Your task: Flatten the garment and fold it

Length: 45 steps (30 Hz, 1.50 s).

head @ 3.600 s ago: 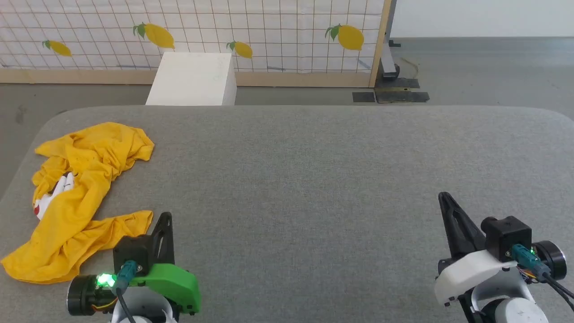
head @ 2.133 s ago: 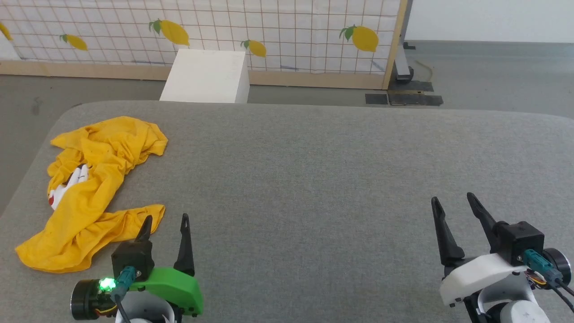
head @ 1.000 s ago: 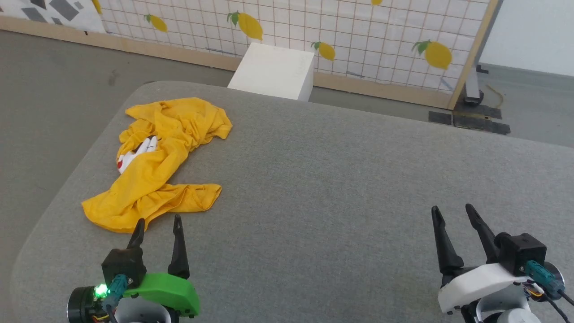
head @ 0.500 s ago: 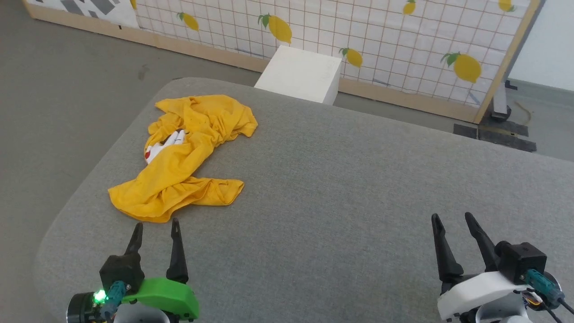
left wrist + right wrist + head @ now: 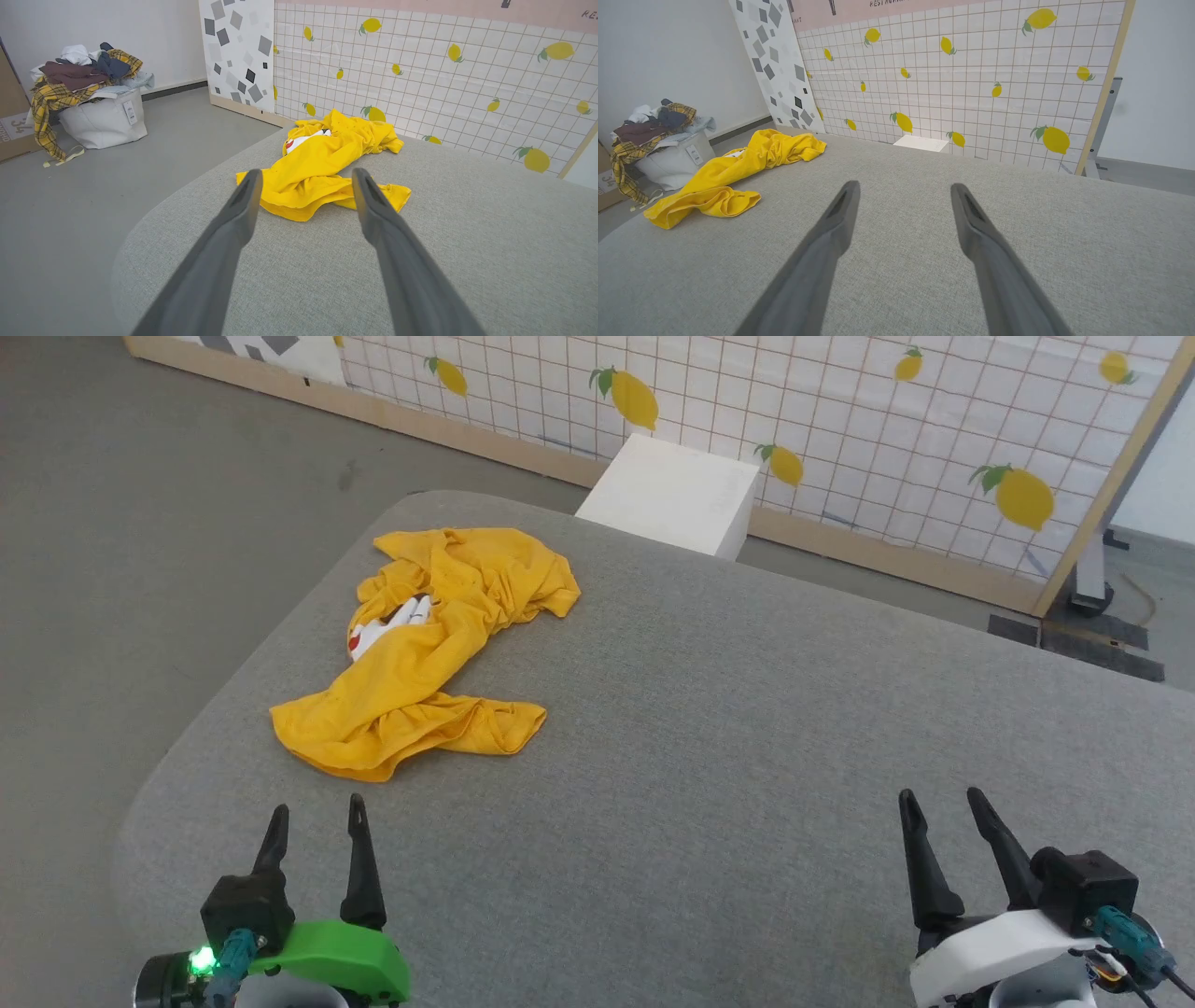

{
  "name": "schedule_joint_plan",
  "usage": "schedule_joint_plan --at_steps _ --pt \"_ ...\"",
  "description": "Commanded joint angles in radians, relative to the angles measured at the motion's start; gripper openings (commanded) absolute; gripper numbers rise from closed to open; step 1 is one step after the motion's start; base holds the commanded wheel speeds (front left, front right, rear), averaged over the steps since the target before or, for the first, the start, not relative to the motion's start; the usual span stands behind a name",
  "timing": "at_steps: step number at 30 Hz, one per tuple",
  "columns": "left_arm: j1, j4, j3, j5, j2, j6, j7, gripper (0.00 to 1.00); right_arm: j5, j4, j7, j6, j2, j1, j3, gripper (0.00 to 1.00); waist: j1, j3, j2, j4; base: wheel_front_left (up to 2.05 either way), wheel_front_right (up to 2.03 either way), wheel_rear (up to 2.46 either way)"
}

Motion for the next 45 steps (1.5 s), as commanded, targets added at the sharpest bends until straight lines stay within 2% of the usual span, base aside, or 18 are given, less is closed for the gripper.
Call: schedule_joint_plan --at_steps 1,15,31,45 --pt "0.014 0.005 0.002 -0.008 -0.003 0.004 -0.01 1.0 0.01 0.007 -0.013 -0.001 0.0 0.015 0.001 1.0 0.0 0.001 0.0 0.011 0.0 0.0 0.0" --pt "0.016 0.025 0.002 -0.019 -0.003 0.02 -0.039 1.0 0.027 0.03 -0.042 -0.001 0.0 0.016 -0.004 1.0 0.0 0.004 0.0 0.062 0.0 0.0 0.0" --pt "0.014 0.045 0.004 0.009 -0.003 0.04 -0.072 1.0 -0.026 0.009 -0.075 -0.002 0.0 0.021 -0.003 1.0 0.0 0.004 0.0 0.11 0.0 0.0 0.0" --pt "0.006 0.041 0.009 0.016 -0.003 0.043 -0.074 1.0 -0.032 0.004 -0.076 -0.002 0.0 0.017 -0.01 1.0 0.0 0.018 0.0 0.101 0.0 0.0 0.0"
